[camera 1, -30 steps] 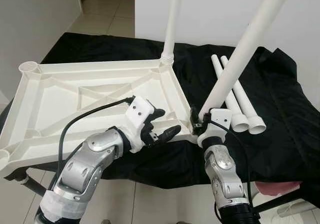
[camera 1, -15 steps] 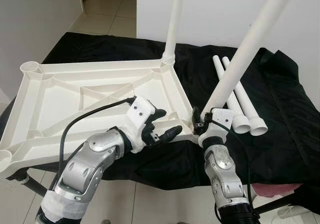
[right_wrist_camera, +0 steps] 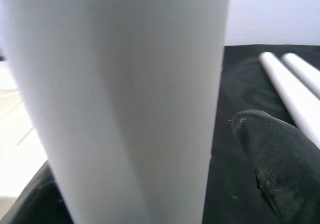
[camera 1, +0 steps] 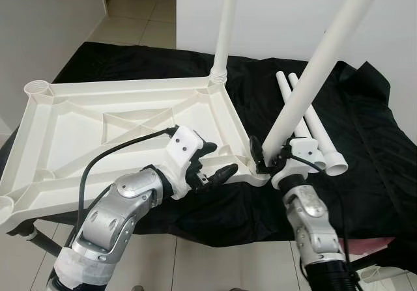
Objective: Building children table
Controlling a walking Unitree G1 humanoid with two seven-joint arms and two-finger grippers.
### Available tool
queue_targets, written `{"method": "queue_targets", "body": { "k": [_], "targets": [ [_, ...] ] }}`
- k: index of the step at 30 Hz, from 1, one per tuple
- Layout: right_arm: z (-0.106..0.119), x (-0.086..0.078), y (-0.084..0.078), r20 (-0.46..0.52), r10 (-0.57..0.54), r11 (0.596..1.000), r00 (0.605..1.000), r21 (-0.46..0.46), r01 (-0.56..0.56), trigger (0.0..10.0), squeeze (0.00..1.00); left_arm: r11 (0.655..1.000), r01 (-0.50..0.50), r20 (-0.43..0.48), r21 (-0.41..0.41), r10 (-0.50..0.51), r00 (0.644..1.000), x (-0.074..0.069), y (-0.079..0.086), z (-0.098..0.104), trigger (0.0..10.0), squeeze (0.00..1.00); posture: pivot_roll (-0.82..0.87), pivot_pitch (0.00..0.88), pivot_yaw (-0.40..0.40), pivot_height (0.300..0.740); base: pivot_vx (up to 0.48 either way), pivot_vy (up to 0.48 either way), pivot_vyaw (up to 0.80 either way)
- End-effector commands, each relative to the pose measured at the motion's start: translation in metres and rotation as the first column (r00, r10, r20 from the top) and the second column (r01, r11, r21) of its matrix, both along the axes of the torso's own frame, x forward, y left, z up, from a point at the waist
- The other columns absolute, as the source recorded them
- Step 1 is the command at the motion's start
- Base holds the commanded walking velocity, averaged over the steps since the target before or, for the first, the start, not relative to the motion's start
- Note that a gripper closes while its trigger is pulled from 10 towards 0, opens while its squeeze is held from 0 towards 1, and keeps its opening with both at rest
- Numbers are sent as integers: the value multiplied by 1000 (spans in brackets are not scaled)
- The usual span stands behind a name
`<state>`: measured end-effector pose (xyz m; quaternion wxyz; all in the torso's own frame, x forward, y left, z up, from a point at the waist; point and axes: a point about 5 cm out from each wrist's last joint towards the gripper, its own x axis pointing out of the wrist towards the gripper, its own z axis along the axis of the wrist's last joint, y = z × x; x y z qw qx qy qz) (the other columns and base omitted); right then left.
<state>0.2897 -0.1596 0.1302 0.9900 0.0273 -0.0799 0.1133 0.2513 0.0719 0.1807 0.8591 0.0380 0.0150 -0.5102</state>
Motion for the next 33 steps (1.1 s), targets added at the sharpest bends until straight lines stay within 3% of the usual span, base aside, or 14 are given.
{"method": "queue_targets", "body": {
  "k": [1, 4, 5, 8, 23, 24, 26, 27, 28, 30, 33],
  "targets": [
    [-3, 2, -6, -6, 55, 998, 998, -28, -55, 10000, 0, 1000, 21, 10, 7, -21, 1000, -1, -6, 1, 10000, 0, 5, 12, -64, 740, 0, 0, 0],
    [-4, 3, -8, -9, 83, 995, 996, -46, -84, 10000, 0, 1000, 24, 9, 6, -24, 1000, -1, -7, 1, 10000, 0, 5, 13, -63, 740, 0, 0, 0],
    [-6, 5, -13, -26, 153, 986, 988, -61, -154, 10000, 0, 999, 28, 14, 19, -29, 1000, -1, -11, -2, 10000, 0, 4, 11, -60, 740, 0, 0, 0],
    [-6, 8, -16, -41, 200, 978, 979, -58, -203, 10000, 0, 999, 27, 20, 33, -27, 999, -1, -14, -4, 10000, 0, 5, 8, -59, 740, 0, 0, 0],
    [-8, 24, -8, -95, 391, 906, 915, -137, -401, 9882, 0, 998, 19, 33, 66, -21, 999, 2, -23, -7, 10000, 0, 7, 0, -52, 740, 0, 0, 0],
    [-9, 26, -8, -98, 402, 900, 910, -142, -413, 7333, 0, 998, 19, 34, 67, -21, 999, 2, -23, -7, 10000, 0, 9, 0, -53, 740, 0, 0, 0],
    [-9, 28, -8, -99, 409, 896, 907, -145, -420, 7333, 0, 998, 19, 36, 67, -22, 999, 2, -23, -7, 10000, 0, 10, 0, -52, 740, 0, 0, 0],
    [-10, 29, -9, -102, 414, 893, 905, -149, -425, 3804, 0, 997, 17, 39, 69, -20, 999, 3, -23, -7, 10000, 0, 10, 0, -52, 740, 0, 0, 0],
    [-10, 29, -9, -102, 414, 893, 905, -149, -425, 3804, 0, 997, 17, 39, 69, -20, 999, 3, -23, -7, 10000, 0, 10, 0, -52, 740, 0, 0, 0],
    [-11, 32, -11, -110, 417, 890, 902, -154, -430, 0, 0, 997, 14, 42, 70, -17, 999, 3, -23, -7, 10000, 0, 14, 0, -55, 740, 0, 0, 0],
    [-13, 33, -13, -118, 414, 891, 902, -152, -429, 0, 0, 997, 11, 46, 71, -14, 999, 3, -22, -6, 10000, 0, 17, 0, -57, 740, 0, 0, 0]
  ]
}}
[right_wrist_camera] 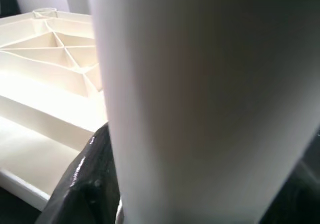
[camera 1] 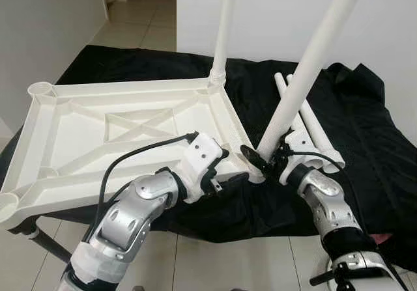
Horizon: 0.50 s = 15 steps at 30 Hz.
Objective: Building children table
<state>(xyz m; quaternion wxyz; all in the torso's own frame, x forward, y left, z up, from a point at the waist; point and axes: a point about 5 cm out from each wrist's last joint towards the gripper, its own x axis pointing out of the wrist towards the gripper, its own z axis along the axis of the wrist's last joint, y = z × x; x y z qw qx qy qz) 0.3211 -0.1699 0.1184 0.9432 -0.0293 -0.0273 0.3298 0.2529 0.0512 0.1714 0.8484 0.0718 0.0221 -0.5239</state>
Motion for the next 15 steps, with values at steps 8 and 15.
{"method": "queue_targets", "body": {
  "k": [8, 15],
  "targets": [
    [-11, -4, -6, -34, -4, 1000, 999, 0, 4, 0, 0, 1000, -28, 36, 6, 28, 999, 4, -1, 4, 10000, 0, 11, 0, -53, 740, 0, 0, 0],
    [-15, -7, -3, -50, -45, 998, 998, 48, 47, 10000, 0, 1000, -23, 41, 6, 22, 999, 5, -2, 4, 10000, 0, 7, 0, -54, 740, 0, 0, 0]
  ]
}}
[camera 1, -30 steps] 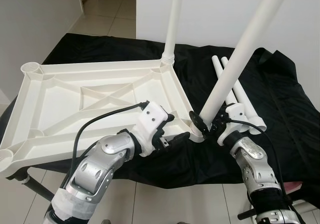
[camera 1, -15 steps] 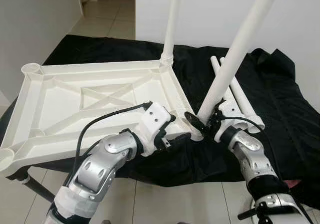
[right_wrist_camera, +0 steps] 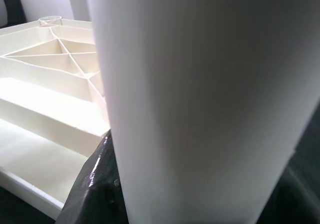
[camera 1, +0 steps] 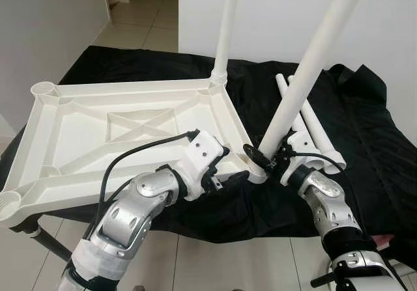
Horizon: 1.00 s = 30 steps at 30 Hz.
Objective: Building children table
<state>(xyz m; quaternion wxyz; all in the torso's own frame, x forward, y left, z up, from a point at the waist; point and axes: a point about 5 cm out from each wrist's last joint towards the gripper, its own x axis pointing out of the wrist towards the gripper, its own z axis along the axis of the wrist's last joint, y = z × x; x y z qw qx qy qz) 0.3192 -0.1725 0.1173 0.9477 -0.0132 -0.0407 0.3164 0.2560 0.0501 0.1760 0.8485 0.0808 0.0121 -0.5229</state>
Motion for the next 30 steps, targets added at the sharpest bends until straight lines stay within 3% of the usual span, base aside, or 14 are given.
{"method": "queue_targets", "body": {
  "k": [1, 7, 11, 14, 18, 20, 21, 22, 23, 25, 26, 30],
  "targets": [
    [-14, -5, -1, -65, -18, 1000, 998, 9, 19, 10000, 0, 1000, -22, 14, 2, 22, 1000, 2, 0, 0, 10000, 0, 7, 0, -54, 740, 0, 0, 0],
    [-12, -2, 2, -76, -151, 988, 986, 22, 153, 10000, 0, 1000, -16, 16, 3, 16, 1000, 1, -2, -1, 10000, 0, 7, 0, -59, 740, 0, 0, 0],
    [-11, -3, 10, -93, -272, 960, 958, 35, 276, 10000, 0, 1000, -13, 14, 4, 13, 1000, 1, -3, -2, 10000, 0, 6, 0, -64, 740, 0, 0, 0],
    [-11, -3, 11, -96, -287, 955, 953, 42, 292, 10000, 0, 1000, -12, 14, 4, 12, 1000, 0, -3, -2, 10000, 0, 6, 0, -64, 740, 0, 0, 0],
    [-12, -5, 18, -134, -371, 921, 919, 71, 382, 10000, 0, 1000, -11, 14, 5, 11, 1000, 0, -3, -3, 10000, 0, 7, 0, -66, 740, 0, 0, 0],
    [-12, -8, 23, -156, -518, 842, 841, 85, 533, 10000, 0, 1000, -10, 12, 6, 10, 1000, -1, -3, -3, 10000, 0, 9, 0, -71, 740, 0, 0, 0],
    [-12, -8, 23, -156, -518, 842, 841, 85, 533, 10000, 0, 1000, -10, 12, 6, 10, 1000, -1, -3, -3, 10000, 0, 9, 0, -71, 740, 0, 0, 0],
    [-13, -10, 24, -163, -584, 795, 795, 80, 601, 10000, 0, 1000, -10, 11, 6, 10, 1000, -1, -3, -4, 10000, 0, 10, 0, -72, 740, 0, 0, 0],
    [-13, -10, 24, -163, -584, 795, 795, 80, 601, 10000, 0, 1000, -10, 11, 6, 10, 1000, -1, -3, -4, 10000, 0, 10, 0, -72, 740, 0, 0, 0],
    [-14, -16, 29, -188, -705, 683, 684, 83, 726, 10000, 0, 1000, -8, 9, 6, 8, 1000, -2, -3, -4, 10000, 0, 13, 0, -75, 740, 0, 0, 0],
    [-14, -19, 34, -202, -723, 658, 660, 88, 748, 10000, 0, 1000, -8, 9, 6, 8, 1000, -3, -4, -5, 10000, 0, 16, 0, -75, 740, 0, 0, 0],
    [-13, -20, 41, -227, -714, 659, 663, 105, 745, 10000, 0, 1000, -7, 6, 6, 7, 1000, -3, -4, -5, 10000, 0, 16, 0, -75, 740, 0, 0, 0]
  ]
}}
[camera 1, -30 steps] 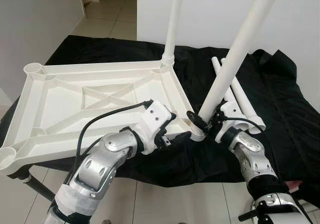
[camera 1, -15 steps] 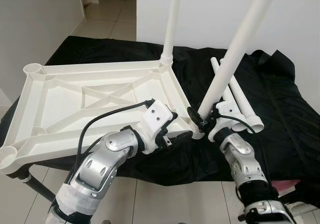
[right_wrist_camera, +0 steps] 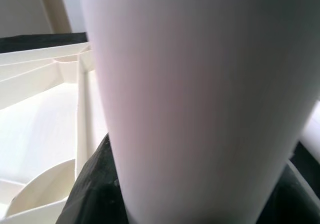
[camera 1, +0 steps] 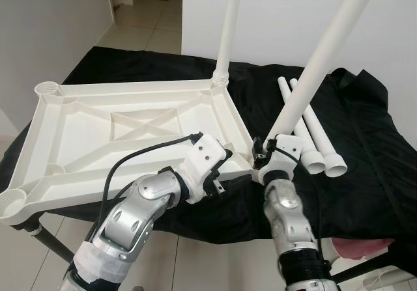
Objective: Building children table
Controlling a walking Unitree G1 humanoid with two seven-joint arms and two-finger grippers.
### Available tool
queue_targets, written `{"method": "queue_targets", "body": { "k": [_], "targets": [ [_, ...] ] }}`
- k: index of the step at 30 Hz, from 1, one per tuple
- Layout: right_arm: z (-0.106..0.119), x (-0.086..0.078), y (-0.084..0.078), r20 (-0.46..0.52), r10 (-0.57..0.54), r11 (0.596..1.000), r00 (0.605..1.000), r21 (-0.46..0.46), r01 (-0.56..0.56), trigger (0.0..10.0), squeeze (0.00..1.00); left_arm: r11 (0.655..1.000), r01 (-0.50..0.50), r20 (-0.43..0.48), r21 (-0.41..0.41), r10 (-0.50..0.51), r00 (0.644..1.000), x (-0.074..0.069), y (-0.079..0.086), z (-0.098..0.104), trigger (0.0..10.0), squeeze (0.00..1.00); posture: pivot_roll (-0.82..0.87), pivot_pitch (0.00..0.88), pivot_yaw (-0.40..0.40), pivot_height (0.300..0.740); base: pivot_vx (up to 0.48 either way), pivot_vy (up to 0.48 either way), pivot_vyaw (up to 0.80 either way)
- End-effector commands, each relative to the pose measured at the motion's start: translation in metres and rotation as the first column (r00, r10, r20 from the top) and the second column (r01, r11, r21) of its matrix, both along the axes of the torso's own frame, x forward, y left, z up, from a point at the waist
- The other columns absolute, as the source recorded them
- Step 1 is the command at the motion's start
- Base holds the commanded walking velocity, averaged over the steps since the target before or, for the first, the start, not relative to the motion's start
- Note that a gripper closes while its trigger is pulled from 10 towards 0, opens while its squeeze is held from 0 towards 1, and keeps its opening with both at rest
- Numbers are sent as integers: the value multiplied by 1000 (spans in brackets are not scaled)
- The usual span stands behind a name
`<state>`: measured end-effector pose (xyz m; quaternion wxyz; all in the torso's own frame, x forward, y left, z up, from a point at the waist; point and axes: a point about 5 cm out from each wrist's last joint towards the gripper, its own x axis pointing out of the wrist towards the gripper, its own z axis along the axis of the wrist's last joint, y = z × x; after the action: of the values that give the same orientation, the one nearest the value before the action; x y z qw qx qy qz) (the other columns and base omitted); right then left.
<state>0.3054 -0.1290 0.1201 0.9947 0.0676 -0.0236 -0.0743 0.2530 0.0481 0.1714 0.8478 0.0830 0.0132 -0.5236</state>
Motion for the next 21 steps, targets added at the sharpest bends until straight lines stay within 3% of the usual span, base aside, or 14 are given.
{"method": "queue_targets", "body": {
  "k": [1, 11, 12, 17, 21],
  "targets": [
    [-16, -6, -2, -80, -27, 998, 996, 49, 31, 10000, 0, 1000, -8, 5, 1, 8, 1000, -1, -2, -1, 10000, 0, 15, 0, -75, 740, 0, 0, 0],
    [-13, -11, -1, -82, -37, 999, 996, 30, 39, 10000, 0, 1000, -6, 5, 4, 6, 1000, -1, -1, 0, 10000, 0, 17, 0, -72, 740, 0, 0, 0],
    [-11, -11, -2, -61, -19, 999, 998, 35, 21, 10000, 1000, 1000, -6, 5, 5, 6, 1000, -1, -1, -1, 10000, 0, 17, 0, -71, 740, 0, 0, 0],
    [-7, -12, -7, -19, 26, 999, 999, 33, -26, 10000, 1000, 1000, -7, 6, 5, 7, 1000, -1, -1, 0, 10000, 0, 17, 0, -72, 740, 0, 0, 0],
    [-4, -11, -14, 10, 86, 996, 996, -19, -86, 10000, 1000, 1000, -5, 6, 2, 5, 1000, -1, -2, 0, 10000, 0, 13, 0, -72, 740, 0, 0, 0]
  ]
}}
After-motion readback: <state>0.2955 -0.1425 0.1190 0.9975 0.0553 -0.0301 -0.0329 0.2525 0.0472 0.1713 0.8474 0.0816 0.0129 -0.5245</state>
